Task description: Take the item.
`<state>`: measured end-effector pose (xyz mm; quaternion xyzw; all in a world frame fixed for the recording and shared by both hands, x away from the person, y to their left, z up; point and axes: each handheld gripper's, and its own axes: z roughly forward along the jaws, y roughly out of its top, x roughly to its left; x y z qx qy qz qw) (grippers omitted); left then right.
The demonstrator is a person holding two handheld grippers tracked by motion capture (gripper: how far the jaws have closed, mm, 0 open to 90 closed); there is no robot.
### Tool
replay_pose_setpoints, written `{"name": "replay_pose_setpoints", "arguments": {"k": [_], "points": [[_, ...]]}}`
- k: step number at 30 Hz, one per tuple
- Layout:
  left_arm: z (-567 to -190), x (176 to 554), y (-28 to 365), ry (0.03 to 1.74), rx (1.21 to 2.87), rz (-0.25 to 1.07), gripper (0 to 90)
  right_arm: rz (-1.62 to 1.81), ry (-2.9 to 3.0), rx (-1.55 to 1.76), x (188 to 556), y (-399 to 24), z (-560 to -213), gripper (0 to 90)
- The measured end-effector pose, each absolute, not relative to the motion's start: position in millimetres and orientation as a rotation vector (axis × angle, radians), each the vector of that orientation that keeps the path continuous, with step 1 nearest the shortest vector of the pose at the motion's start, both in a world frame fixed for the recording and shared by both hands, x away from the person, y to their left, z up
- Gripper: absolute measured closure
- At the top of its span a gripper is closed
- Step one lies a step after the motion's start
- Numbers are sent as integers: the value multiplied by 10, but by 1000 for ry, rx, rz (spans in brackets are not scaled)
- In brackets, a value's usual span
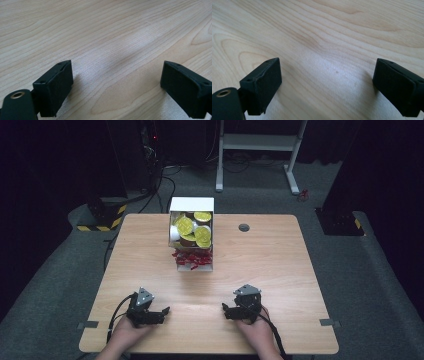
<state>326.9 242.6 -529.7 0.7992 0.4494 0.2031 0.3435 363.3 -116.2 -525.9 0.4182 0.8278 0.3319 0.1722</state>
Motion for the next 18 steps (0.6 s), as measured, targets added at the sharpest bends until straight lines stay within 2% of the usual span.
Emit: {"name": "replay_pose_setpoints", "arguments": {"k": [18], "points": [[-5297,3272,2428,1161,2080,524,113,939,2344,1195,3591,-1174,-5260,87]]}}
